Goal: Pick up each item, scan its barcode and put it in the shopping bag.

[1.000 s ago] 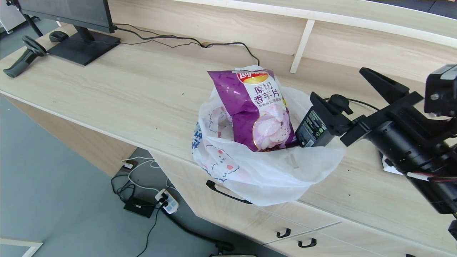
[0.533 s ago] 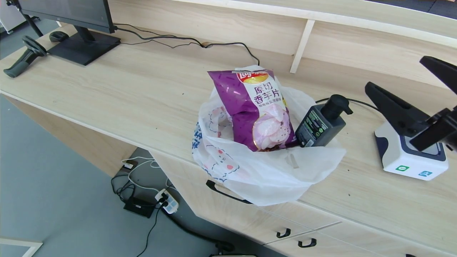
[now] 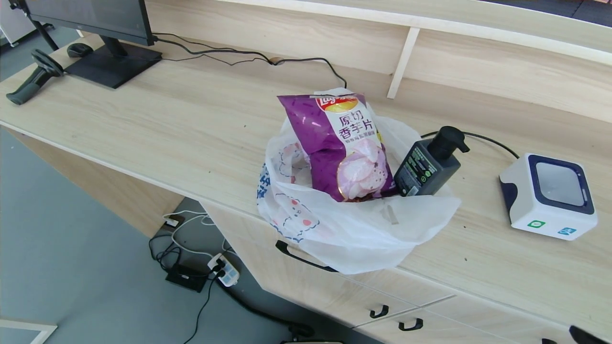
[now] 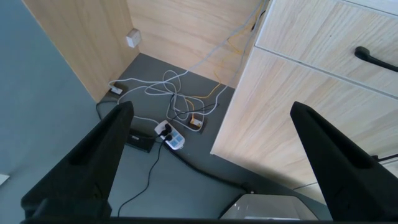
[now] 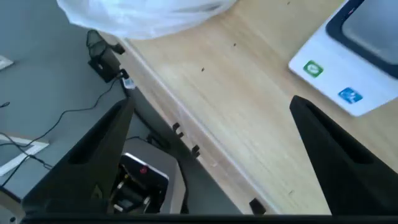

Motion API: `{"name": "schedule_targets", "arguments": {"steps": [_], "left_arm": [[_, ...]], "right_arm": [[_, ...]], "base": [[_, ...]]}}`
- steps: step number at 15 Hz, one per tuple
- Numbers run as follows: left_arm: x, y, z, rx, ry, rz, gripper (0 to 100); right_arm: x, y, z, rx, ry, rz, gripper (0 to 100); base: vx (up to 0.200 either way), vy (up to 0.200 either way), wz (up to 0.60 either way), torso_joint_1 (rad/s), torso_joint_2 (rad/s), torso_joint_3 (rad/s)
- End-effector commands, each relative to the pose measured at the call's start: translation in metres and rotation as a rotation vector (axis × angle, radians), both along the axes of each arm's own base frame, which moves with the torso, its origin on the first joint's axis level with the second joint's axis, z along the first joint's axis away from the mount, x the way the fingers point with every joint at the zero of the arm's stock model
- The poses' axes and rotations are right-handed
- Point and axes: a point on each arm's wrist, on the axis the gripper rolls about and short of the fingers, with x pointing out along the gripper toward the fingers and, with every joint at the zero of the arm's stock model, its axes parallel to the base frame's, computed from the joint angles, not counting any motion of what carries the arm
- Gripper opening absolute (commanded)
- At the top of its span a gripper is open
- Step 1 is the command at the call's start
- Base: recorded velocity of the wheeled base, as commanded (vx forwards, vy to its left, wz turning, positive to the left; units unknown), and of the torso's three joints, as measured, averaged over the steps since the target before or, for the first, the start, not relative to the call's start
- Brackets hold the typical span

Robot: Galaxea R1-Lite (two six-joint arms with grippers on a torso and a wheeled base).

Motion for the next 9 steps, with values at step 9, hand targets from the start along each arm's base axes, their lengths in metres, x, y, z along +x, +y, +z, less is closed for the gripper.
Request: {"name": "schedule_targets", "arguments": {"steps": [9], "left_arm": [[0.0,0.0,0.0,0.0,0.0,0.0,100]], "right_arm": [[-0.031,-0.016,-0.098,0.069,0.232,0.072,100]], "base": [[0.0,0.0,0.0,0.0,0.0,0.0]]}}
